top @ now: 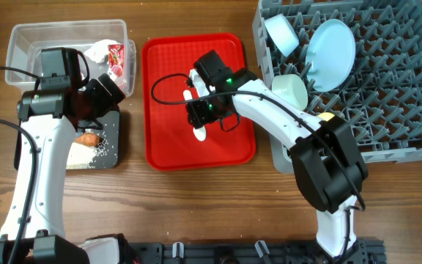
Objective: Sort waste into correct bins and load items into the dishwasher rack
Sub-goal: 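Carry the white spoon into the dish rack with the right gripper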
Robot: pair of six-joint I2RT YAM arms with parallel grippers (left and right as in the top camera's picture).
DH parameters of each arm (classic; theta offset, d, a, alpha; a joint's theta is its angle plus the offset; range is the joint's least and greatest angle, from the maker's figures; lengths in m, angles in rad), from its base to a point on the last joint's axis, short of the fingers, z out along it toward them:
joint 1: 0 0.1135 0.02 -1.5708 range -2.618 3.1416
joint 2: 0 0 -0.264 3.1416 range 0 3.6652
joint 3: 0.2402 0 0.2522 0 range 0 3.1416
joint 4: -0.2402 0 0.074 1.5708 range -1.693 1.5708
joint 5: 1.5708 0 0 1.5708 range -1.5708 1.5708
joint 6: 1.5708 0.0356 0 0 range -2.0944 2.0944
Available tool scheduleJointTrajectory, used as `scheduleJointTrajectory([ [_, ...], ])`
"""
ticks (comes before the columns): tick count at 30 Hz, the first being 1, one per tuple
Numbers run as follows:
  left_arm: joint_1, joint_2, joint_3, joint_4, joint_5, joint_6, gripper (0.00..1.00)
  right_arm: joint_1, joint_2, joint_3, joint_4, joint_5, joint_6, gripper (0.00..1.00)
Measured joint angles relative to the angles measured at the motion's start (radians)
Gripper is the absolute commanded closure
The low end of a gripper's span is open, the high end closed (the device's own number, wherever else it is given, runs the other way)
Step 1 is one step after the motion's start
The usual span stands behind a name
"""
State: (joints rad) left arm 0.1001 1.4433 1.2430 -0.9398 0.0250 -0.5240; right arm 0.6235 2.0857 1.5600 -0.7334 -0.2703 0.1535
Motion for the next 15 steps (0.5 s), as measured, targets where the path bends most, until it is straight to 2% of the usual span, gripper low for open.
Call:
scheduleJointTrajectory([
  [8,0.000,0.000,0.000,0.000,0.000,0.000,0.00,0.032,0.076,0.004,0.001,0.051,-0.040,0.35],
  [12,0.000,0.000,0.000,0.000,0.000,0.000,0.00,0.050,0.076,0.004,-0.008,0.097,-0.043,0.41],
  [15,0.000,0.000,0.000,0.000,0.000,0.000,0.00,0.059,0.079,0.006,-0.031,0.134,-0.039,0.49],
])
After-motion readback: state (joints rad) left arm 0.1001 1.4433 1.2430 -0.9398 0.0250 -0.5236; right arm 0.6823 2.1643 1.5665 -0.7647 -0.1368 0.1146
